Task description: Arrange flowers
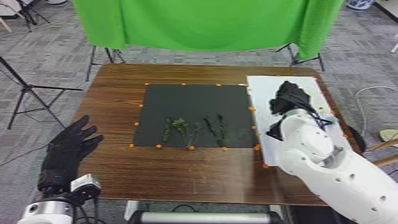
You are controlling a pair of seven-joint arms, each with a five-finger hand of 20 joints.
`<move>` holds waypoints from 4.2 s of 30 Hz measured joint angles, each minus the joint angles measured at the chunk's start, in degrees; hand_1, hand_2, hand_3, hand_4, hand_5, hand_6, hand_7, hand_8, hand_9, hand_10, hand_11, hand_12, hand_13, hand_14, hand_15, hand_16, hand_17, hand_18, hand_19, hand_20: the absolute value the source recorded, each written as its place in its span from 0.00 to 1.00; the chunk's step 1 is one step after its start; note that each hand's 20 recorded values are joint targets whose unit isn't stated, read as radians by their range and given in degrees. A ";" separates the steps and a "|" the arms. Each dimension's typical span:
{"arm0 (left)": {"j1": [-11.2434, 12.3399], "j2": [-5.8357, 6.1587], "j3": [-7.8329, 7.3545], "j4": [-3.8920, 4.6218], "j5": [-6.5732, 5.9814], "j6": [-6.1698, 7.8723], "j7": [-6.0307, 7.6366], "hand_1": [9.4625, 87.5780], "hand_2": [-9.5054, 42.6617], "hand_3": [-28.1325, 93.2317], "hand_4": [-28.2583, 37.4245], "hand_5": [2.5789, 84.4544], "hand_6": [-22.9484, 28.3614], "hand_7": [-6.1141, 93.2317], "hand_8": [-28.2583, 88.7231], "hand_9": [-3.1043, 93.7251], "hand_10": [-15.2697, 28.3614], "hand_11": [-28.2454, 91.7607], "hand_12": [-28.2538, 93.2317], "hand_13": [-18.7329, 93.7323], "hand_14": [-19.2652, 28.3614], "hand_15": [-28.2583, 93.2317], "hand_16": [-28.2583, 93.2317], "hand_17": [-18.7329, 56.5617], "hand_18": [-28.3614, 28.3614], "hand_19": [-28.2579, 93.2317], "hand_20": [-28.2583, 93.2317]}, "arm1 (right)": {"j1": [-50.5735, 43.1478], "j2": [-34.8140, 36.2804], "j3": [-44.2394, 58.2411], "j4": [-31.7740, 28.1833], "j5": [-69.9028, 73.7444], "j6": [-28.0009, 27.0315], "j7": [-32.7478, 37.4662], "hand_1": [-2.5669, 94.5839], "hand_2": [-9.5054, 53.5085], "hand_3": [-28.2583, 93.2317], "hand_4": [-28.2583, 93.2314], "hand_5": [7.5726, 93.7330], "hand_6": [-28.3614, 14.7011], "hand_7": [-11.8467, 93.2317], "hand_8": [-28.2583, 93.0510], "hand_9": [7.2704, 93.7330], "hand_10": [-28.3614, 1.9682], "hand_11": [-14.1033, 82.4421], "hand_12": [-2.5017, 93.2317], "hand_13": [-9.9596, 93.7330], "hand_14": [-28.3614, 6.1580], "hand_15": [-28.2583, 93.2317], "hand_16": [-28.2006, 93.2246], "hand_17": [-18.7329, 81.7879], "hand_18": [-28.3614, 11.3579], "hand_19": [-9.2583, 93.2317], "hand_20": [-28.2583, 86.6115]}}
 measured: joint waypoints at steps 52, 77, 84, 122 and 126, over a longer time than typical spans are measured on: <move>-5.54 -0.31 -1.38 1.18 1.93 -1.54 -5.22 0.21 0.33 0.89 0.13 0.40 0.63 0.20 0.16 0.37 0.80 0.46 0.31 0.41 0.96 0.65 0.16 0.15 0.94 0.78 0.17 | 11.89 -32.87 -16.39 13.59 21.35 6.12 -7.21 0.60 0.00 0.91 0.00 0.75 0.66 0.59 0.24 0.95 0.72 0.37 0.40 0.93 0.74 0.85 0.38 0.64 0.11 1.00 0.67; -8.79 0.43 -1.70 2.38 3.28 -3.78 -9.15 0.22 0.34 0.89 0.13 0.41 0.64 0.20 0.16 0.38 0.81 0.45 0.32 0.42 0.98 0.65 0.17 0.15 0.95 0.80 0.14 | 11.04 -36.41 -14.12 18.05 23.62 7.23 -1.20 0.50 0.00 0.86 0.00 0.67 0.60 0.54 0.21 0.86 0.62 0.41 0.29 0.88 0.73 0.87 0.37 0.60 0.11 1.00 0.66; -9.24 0.40 -1.84 2.50 3.68 -4.96 -10.83 0.22 0.33 0.89 0.12 0.41 0.65 0.20 0.16 0.39 0.81 0.45 0.33 0.43 1.00 0.65 0.17 0.15 0.96 0.80 0.13 | 11.42 -36.41 -14.23 18.03 23.58 8.56 -0.32 0.49 0.00 0.85 0.00 0.66 0.59 0.54 0.20 0.84 0.60 0.44 0.27 0.88 0.73 0.87 0.36 0.59 0.11 1.00 0.66; -6.50 0.72 -1.97 1.82 2.42 -1.93 -4.66 0.22 0.32 0.90 0.11 0.42 0.64 0.20 0.16 0.39 0.81 0.45 0.33 0.43 0.98 0.65 0.17 0.15 0.95 0.81 0.10 | 14.29 -34.75 -16.64 16.34 23.72 5.09 -5.01 0.42 0.00 0.90 0.00 0.63 0.57 0.47 0.18 0.76 0.49 0.54 0.20 0.83 0.65 0.91 0.34 0.55 0.09 1.00 0.66; -2.49 0.45 -2.88 0.45 1.51 0.53 -2.57 0.22 0.32 0.90 0.11 0.41 0.64 0.20 0.16 0.38 0.80 0.45 0.33 0.42 0.97 0.65 0.17 0.15 0.95 0.81 0.10 | 11.87 -34.67 -9.37 11.41 18.18 -11.08 -9.17 0.41 0.00 0.91 0.01 0.62 0.55 0.45 0.11 0.72 0.42 0.55 0.19 0.82 0.63 0.92 0.33 0.54 0.09 1.00 0.66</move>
